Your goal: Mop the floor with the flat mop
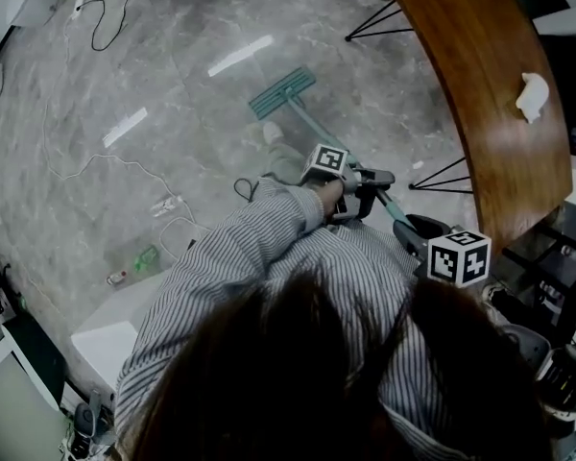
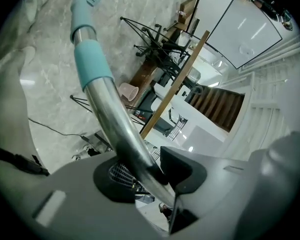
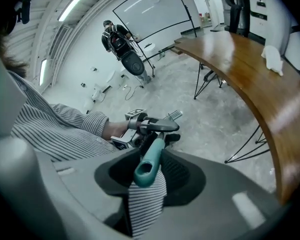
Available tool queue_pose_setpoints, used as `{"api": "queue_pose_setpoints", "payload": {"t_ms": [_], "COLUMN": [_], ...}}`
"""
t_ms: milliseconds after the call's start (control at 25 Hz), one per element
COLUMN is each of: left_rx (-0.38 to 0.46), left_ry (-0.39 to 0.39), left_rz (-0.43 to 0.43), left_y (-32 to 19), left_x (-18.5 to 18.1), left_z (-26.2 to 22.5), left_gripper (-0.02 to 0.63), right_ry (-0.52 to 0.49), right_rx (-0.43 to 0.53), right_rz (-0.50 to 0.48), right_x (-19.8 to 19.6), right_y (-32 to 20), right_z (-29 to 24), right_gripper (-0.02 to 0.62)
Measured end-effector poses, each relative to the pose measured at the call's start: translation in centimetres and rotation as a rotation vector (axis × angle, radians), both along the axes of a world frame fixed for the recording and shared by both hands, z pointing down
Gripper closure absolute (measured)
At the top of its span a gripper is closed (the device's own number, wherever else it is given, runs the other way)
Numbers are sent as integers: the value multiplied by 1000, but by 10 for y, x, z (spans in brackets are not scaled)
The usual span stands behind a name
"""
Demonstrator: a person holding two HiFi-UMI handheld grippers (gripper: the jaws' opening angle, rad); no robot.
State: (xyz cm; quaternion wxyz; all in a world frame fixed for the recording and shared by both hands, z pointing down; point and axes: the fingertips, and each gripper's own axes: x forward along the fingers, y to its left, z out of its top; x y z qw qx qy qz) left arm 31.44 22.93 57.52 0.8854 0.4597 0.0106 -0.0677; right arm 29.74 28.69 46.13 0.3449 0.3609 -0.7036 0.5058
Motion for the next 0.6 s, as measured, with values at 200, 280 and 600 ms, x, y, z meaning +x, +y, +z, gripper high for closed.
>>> {"api": "queue_pose_setpoints", "payload": {"t_ms": [200,280,600], "left_rx": [-7,-3,4], "left_ry": [4,9,-5], "left_rz": [15,20,24], "left_y": [-9,-8,-16], "left_x": [-10,-10,-16], "left_z": [3,2,7], "left_gripper": [474,472,468], "right_ry": [14,14,33], "right_rx": [2,1,-6], "right_rz": [9,11,-47], "right_x": [-10,-10,-18], "right_y": [-10,-9,-15], "right_z": [3,2,9], "right_gripper": [466,466,465]}}
